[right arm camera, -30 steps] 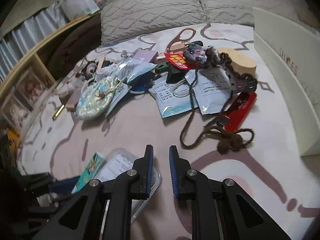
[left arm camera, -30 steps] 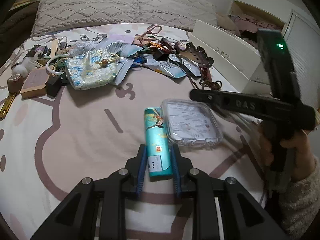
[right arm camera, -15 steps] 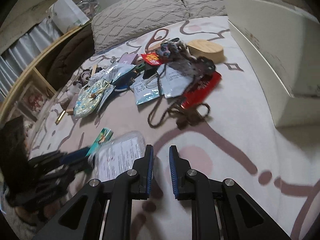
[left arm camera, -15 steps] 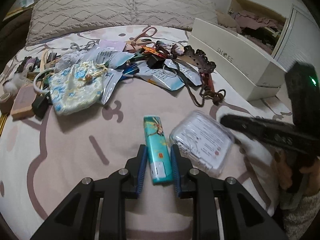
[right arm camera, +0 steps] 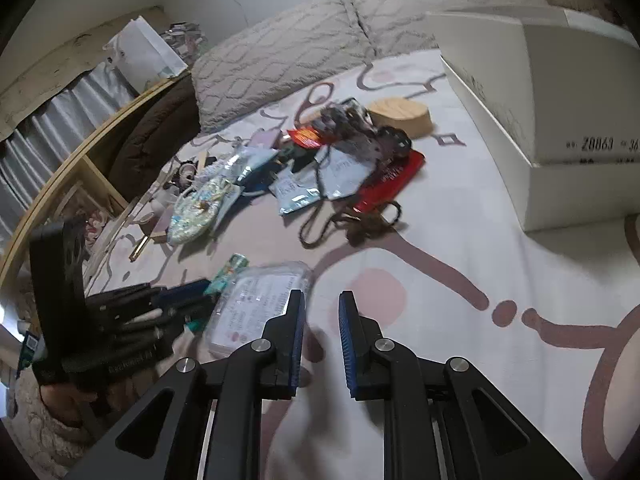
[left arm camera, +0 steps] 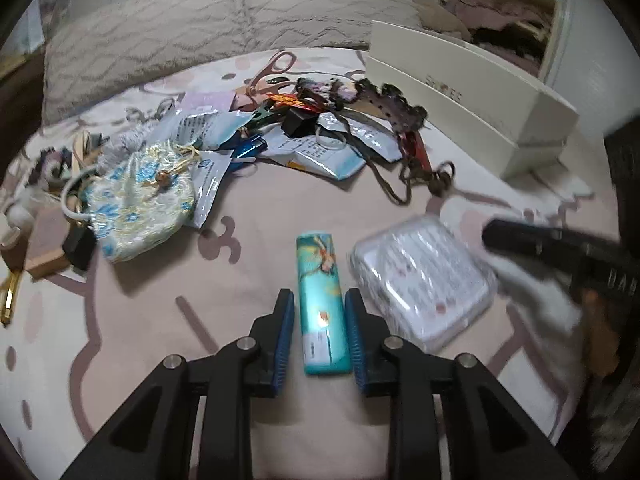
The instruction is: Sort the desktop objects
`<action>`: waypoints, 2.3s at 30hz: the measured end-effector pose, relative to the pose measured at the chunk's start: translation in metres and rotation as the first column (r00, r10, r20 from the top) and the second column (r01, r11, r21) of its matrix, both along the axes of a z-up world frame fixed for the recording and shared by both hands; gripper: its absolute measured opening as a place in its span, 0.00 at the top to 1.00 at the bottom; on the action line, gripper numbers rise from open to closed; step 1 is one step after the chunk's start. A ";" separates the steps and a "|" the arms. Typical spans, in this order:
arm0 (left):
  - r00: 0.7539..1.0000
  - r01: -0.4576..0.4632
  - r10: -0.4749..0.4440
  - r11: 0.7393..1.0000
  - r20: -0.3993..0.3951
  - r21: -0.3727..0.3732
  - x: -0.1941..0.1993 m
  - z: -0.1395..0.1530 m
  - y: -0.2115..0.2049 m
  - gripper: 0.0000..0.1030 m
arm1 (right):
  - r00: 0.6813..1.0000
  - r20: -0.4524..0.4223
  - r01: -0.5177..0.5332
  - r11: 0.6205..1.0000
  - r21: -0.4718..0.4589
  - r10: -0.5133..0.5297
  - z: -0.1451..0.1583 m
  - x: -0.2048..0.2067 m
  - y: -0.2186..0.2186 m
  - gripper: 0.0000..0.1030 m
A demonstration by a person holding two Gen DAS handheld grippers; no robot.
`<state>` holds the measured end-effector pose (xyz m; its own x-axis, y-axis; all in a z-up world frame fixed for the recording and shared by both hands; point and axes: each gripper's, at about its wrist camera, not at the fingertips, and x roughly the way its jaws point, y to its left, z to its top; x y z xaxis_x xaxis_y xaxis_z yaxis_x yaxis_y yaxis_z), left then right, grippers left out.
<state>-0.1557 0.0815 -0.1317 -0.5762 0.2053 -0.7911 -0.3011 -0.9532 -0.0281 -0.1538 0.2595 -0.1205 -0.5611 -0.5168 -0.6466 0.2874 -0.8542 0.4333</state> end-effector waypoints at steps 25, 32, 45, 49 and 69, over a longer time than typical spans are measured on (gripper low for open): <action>0.998 -0.052 0.055 0.995 0.037 -0.086 -0.032 -0.002 -0.053 0.36 | 0.994 -0.077 -0.054 0.978 0.199 0.071 -0.002 0.016 -0.071 0.00; 0.990 -0.133 0.135 0.990 0.046 -0.048 -0.042 -0.002 -0.065 0.36 | 0.997 -0.071 -0.019 0.949 0.314 0.044 -0.008 0.008 -0.089 0.00; 0.986 -0.150 0.137 0.978 0.094 0.146 -0.030 0.001 -0.050 0.17 | 0.999 -0.050 0.023 0.943 0.331 -0.007 -0.016 0.002 -0.080 0.00; 0.983 -0.168 0.154 0.974 0.096 0.149 -0.031 0.000 -0.042 0.11 | 0.998 -0.057 0.037 0.948 0.315 -0.020 -0.015 0.004 -0.075 0.12; 0.972 -0.231 0.227 0.970 0.065 0.070 -0.053 -0.010 -0.010 0.02 | 0.996 -0.055 0.079 0.946 0.313 -0.065 -0.013 0.004 -0.045 0.25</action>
